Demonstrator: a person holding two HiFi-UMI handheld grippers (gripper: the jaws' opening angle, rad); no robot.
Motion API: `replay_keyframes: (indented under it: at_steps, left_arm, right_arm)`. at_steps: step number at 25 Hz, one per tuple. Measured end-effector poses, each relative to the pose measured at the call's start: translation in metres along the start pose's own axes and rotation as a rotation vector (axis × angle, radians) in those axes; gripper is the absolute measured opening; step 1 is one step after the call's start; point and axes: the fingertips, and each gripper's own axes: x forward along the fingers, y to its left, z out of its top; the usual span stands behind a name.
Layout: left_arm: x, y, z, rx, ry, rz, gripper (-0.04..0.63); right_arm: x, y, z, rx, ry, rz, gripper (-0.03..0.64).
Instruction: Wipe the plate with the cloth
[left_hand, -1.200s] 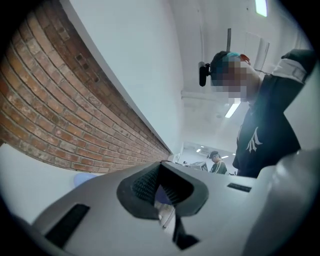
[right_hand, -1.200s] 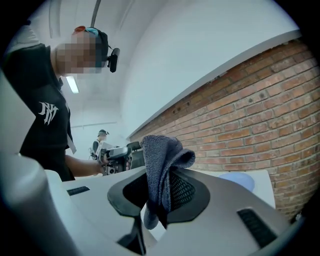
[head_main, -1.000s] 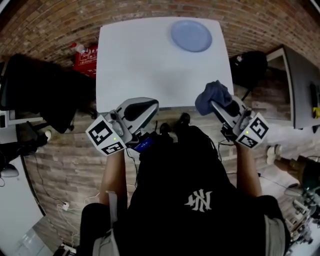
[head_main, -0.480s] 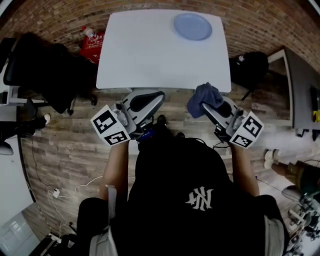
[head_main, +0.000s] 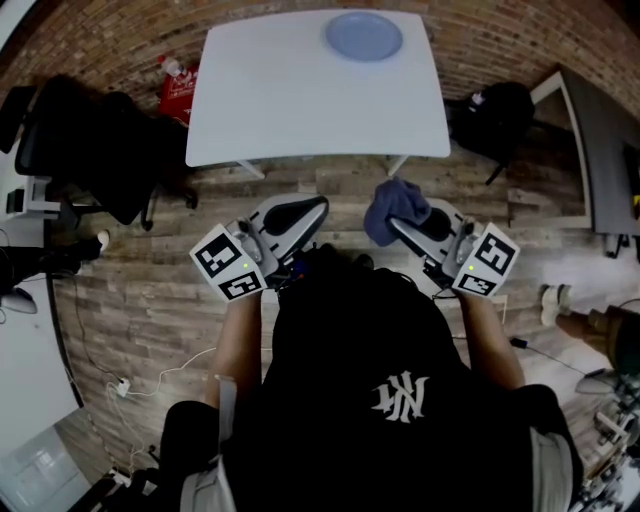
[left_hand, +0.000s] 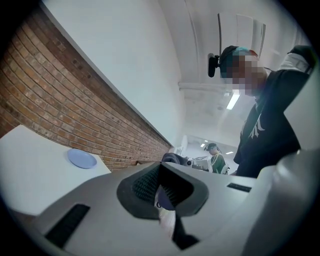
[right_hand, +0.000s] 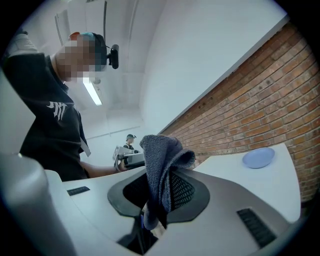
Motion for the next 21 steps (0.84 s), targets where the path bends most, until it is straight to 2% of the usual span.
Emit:
replay_keyframes:
  at_steps: [7,13,21]
  left_arm:
    - [-0.007,0.016,0.01,0.066,0.05,-0.007,0.002]
    - [-0.028,0.038,0.017,0.071,0.071,-0.005,0.002]
    - [-0.023,0.044,0.017,0.077,0.07,-0.042,0.002]
  right_arm:
    - [0.016,-0.001,0.007,-0.014,-0.028,-0.011,0.084]
    - [0.038,0.006,0.005,-0.041,-0.026,-0.001,0.084]
    - [0.041,0.002,-0.005,-0.017,-0.046,-0.028,0.084]
